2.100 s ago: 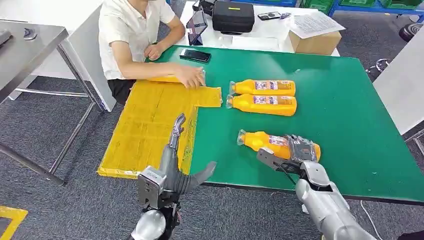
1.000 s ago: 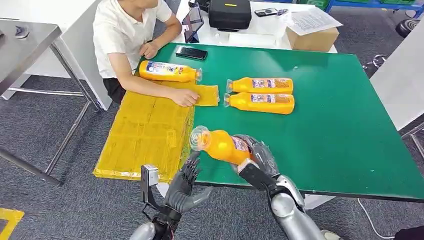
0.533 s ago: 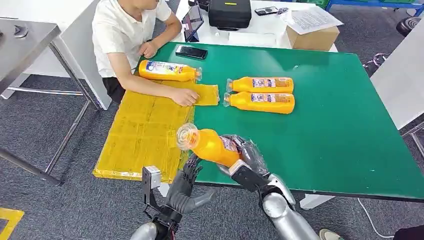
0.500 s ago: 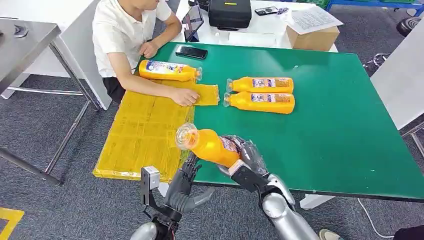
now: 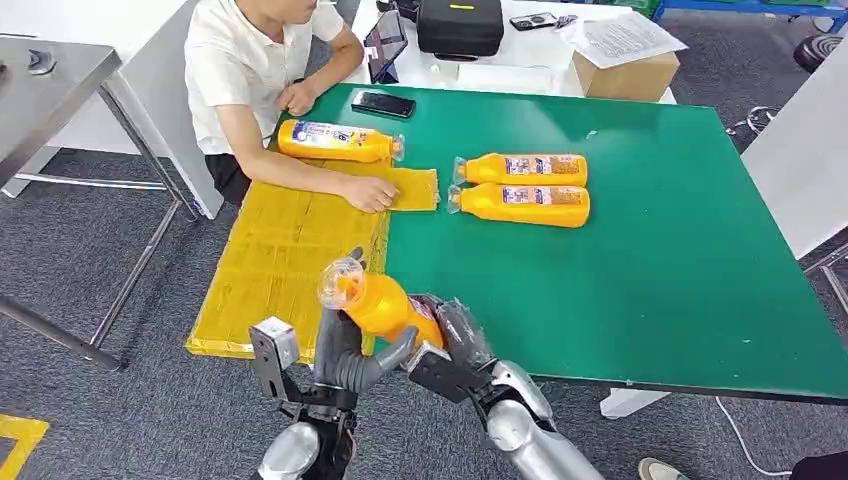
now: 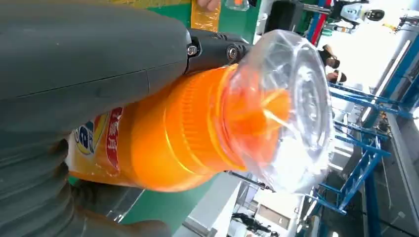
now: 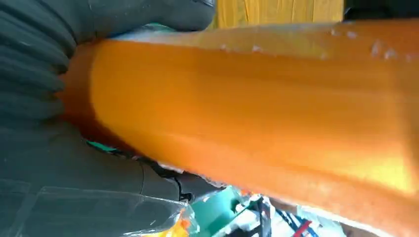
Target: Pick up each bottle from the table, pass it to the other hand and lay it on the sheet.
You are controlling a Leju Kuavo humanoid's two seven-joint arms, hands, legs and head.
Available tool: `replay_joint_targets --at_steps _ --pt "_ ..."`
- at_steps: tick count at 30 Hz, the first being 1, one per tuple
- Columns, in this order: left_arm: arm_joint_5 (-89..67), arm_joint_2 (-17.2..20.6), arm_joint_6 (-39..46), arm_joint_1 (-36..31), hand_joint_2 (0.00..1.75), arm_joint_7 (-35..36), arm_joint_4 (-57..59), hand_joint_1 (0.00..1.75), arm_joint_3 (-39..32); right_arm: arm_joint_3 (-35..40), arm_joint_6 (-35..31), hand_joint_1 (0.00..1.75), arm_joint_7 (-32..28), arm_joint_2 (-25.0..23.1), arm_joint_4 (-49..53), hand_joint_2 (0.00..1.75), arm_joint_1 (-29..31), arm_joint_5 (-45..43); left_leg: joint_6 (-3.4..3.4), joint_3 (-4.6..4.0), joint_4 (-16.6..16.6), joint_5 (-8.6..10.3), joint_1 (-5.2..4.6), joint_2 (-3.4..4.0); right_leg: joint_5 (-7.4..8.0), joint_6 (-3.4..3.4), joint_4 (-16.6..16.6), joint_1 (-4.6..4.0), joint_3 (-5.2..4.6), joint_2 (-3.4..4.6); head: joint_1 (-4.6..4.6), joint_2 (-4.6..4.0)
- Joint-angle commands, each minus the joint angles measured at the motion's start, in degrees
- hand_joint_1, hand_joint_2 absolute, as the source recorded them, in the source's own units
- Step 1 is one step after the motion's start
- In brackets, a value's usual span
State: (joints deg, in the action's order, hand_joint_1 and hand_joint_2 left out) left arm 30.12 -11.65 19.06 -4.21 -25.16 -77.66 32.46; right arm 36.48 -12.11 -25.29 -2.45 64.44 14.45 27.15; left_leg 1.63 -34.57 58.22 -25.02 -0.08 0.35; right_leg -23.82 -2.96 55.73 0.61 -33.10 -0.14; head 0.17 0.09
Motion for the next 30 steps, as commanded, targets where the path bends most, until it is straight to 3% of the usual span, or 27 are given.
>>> replay_joint_targets --at_steps 1,6,23,24,25,30 --pt "0.51 0.27 0.2 -2.85 1.75 0.57 4.71 0.0 1.49 4.64 0.1 1.75 0.11 0.17 -3.81 1.75 3.44 0.49 -0.06 0.11 -0.05 -0.02 0.0 0.03 -0.02 0.06 -0.02 0.0 0.08 0.04 0.0 0.0" --pt "12.24 1.17 -10.02 -2.45 1.75 8.63 6.52 0.0 2.01 6.93 -0.03 1.75 -0.99 0.14 -2.5 1.75 4.71 -0.83 -0.1 0.18 -0.05 -0.06 0.0 0.1 -0.03 0.1 -0.01 0.0 0.12 0.13 -0.02 0.0" --pt "13.45 0.94 -12.19 -4.65 1.75 9.17 9.72 0.0 0.11 8.31 -1.37 1.75 -1.13 1.51 1.1 1.75 4.46 0.47 -0.1 0.13 -0.02 -0.06 0.0 -0.04 -0.06 0.11 0.04 0.0 0.08 0.04 0.0 0.0" --pt "13.97 0.35 -12.31 -4.32 1.75 9.06 9.56 0.24 -0.78 8.49 -1.15 1.75 -1.12 1.53 1.15 1.75 4.5 0.45 -0.07 0.07 -0.01 -0.05 -0.01 -0.05 -0.04 0.08 0.04 0.01 0.04 0.02 0.0 0.0" --pt "13.92 -0.14 -12.38 -3.9 1.75 8.91 8.95 1.75 -1.2 8.57 -1.05 1.75 -1.24 1.51 1.21 1.75 4.48 0.37 -0.07 0.04 -0.01 -0.03 0.02 -0.08 -0.03 0.08 0.02 -0.02 0.03 -0.02 0.0 0.0" --pt "11.53 0.2 -12.09 -5.56 1.75 7.06 9.8 1.75 -0.47 8.36 -0.78 1.75 -1.49 1.6 1.91 1.75 4.62 -0.47 -0.09 0.06 -0.01 -0.04 0.01 -0.09 -0.04 0.09 0.03 0.0 0.05 -0.03 -0.02 0.0"
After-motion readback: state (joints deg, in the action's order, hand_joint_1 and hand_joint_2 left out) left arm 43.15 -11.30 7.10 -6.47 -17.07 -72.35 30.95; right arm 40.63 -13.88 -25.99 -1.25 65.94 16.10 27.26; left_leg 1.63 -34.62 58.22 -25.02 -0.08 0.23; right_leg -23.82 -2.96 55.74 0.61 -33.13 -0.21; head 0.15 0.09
